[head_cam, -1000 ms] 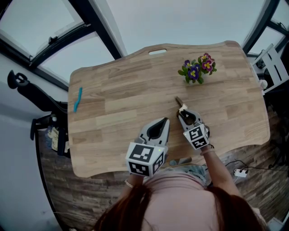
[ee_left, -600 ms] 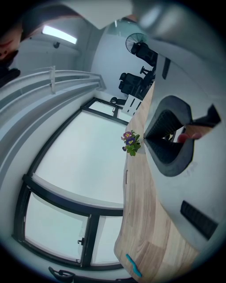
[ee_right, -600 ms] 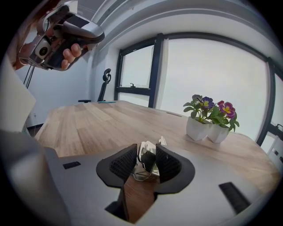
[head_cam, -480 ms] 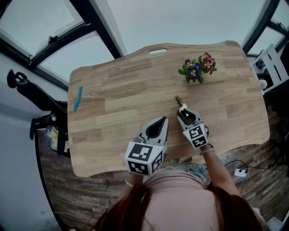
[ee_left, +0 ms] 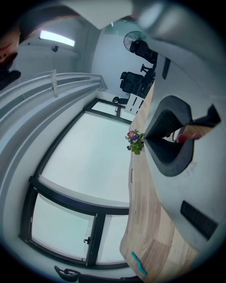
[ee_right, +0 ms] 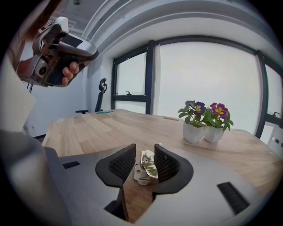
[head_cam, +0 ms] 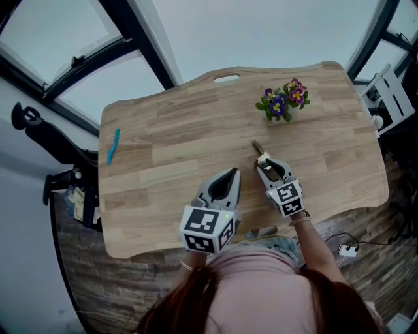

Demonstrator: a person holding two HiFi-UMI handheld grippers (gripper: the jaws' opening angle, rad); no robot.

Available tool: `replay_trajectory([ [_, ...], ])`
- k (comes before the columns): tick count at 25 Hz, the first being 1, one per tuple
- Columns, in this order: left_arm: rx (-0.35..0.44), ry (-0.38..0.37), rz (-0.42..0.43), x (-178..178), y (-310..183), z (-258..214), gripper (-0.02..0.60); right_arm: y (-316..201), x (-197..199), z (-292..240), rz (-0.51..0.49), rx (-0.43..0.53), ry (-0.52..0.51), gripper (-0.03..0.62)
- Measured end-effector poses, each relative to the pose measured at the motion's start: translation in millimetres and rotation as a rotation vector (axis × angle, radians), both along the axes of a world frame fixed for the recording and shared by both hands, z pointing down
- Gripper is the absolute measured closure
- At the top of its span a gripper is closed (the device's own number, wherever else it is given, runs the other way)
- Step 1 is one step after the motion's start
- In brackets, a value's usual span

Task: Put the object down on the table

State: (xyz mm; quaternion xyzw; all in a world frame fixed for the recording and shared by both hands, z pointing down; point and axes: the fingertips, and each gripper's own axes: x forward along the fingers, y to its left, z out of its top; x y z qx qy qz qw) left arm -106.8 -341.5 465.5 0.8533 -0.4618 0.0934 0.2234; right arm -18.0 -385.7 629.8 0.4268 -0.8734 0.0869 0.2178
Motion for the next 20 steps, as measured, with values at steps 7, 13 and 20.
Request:
replay_trajectory([
  [7,0.035,-0.006,-0.011,-2,5,-6,0.580,5,13,-25,0.069,0.020,-0.073,0.524],
  [13,0.064,-0.008,-0.024,-1,12,-15,0.580,15,26,-37,0.129,-0.002,-0.137,0.537],
  [20,0.082,-0.012,-0.036,-3,22,-20,0.580,28,43,-50,0.221,-0.033,-0.188,0.577],
])
